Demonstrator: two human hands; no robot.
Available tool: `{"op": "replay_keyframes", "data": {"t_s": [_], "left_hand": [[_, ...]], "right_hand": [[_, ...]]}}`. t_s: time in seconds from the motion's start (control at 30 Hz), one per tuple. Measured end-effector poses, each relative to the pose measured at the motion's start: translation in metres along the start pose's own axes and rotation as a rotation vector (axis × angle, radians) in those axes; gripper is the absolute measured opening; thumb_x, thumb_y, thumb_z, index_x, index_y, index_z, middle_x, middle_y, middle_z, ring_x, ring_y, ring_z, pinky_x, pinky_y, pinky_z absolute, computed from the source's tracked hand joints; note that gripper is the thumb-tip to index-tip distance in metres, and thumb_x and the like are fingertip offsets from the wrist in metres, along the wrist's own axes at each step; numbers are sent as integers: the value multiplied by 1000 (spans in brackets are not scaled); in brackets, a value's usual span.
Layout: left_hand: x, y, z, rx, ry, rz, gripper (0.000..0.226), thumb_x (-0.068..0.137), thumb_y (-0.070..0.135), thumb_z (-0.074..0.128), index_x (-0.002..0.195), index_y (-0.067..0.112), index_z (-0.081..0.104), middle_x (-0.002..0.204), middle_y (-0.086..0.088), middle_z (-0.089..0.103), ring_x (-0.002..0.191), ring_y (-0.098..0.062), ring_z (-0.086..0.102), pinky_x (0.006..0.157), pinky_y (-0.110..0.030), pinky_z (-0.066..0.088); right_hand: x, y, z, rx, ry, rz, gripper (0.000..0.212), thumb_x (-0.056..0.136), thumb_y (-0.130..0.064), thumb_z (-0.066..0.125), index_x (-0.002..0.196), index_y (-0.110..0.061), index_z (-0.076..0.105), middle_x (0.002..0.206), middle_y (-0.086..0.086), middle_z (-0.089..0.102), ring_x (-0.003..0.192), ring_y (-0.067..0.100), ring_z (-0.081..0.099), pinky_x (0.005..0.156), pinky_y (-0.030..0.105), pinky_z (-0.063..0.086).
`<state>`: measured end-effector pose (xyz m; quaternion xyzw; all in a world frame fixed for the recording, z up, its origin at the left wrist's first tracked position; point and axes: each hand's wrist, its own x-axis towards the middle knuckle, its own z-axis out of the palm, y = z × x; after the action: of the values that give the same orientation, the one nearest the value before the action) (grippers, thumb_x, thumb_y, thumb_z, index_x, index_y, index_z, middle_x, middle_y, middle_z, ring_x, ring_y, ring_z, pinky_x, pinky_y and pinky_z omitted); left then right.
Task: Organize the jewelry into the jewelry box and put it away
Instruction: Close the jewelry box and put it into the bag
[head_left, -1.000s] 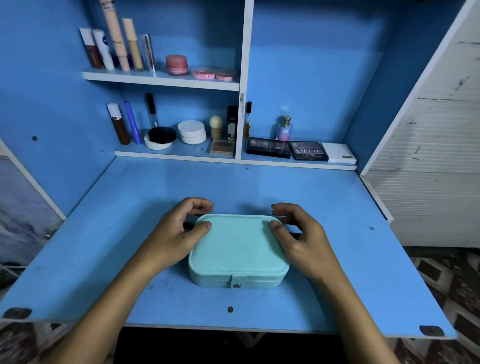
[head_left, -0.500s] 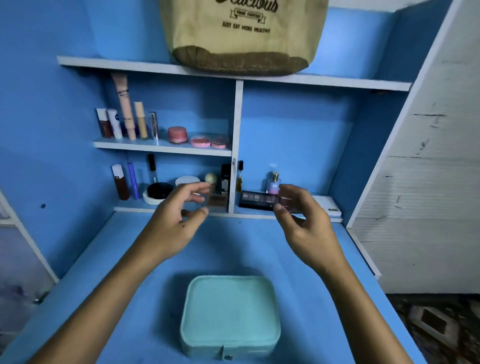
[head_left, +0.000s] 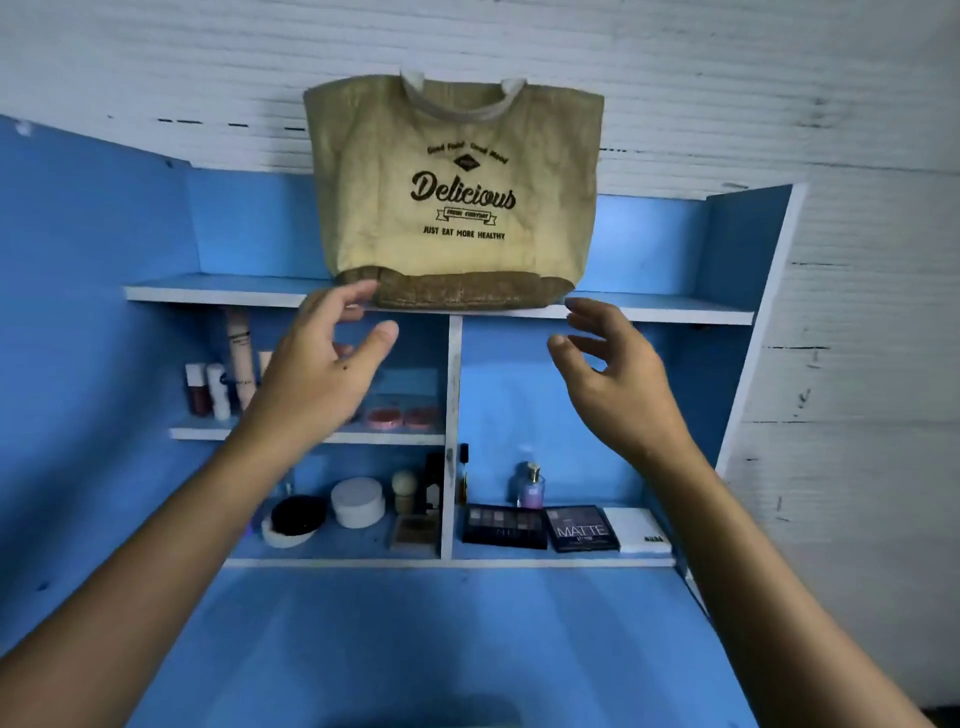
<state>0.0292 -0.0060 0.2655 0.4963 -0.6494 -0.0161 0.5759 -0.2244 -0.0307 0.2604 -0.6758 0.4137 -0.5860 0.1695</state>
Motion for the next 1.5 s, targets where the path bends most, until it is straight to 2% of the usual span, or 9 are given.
{"op": "replay_keyframes", "data": {"t_s": [0.13,0.3,0.57,0.67,0.9,1.17,1.3,1.43,1.5], "left_hand": [[47,3,-4,47,53,16,45,96,31,62,138,20,51,133,3,50,119,-4,50,84,-4,34],[94,-2,-5,143,51,-57,59,94,39,61,144,15,43,142,-3,45,127,-16,49,102,-29,37],[132,-18,-2,199,-55,-208,76,77,61,61,139,19,46,136,-9,53,124,-29,52,105,-44,43],[134,-25,1,222,-72,-256,67,85,50,64,139,15,45,137,-11,54,124,-31,52,104,-41,44],[135,-26,4,211,-46,-272,63,89,36,68,143,13,44,137,-11,56,125,-32,52,102,-36,42],[122,-5,-6,114,-8,-158,58,89,30,70,141,19,46,132,0,58,108,-17,56,88,-25,38],[109,6,-18,74,21,-98,60,89,34,71,142,22,46,132,6,57,106,-10,54,90,-25,38],[93,17,-33,41,67,-53,64,85,40,73,142,28,46,130,11,56,114,-10,53,96,-30,41],[83,21,-40,35,86,-44,66,84,43,74,142,31,45,133,11,56,121,-12,52,102,-34,42]], "right_hand": [[38,-13,-3,-28,51,-22,38,96,-31,62,133,-31,53,118,-16,60,110,4,61,88,30,54],[83,-18,-4,-121,96,19,47,94,-32,61,140,-29,47,130,-3,56,119,17,57,92,43,55],[129,-10,0,-249,-8,232,79,94,-35,63,157,-17,19,148,9,45,133,27,46,91,30,41],[134,0,4,-301,-58,253,71,89,-38,69,147,-16,34,137,12,53,120,30,54,86,36,50],[133,3,2,-260,-41,219,77,85,-36,76,148,-19,36,132,8,58,119,29,57,93,39,52],[111,-7,-14,-158,48,120,53,85,-29,76,132,-24,50,95,-13,59,96,18,63,71,30,53],[98,-16,-27,-112,74,61,55,83,-32,79,130,-32,51,110,-6,65,102,13,64,76,26,52],[83,-25,-39,-88,75,19,65,83,-34,79,139,-35,46,114,-10,66,96,4,67,61,10,47],[74,-28,-43,-69,74,-2,69,82,-35,79,142,-36,45,115,-10,67,92,3,70,65,15,51]]}}
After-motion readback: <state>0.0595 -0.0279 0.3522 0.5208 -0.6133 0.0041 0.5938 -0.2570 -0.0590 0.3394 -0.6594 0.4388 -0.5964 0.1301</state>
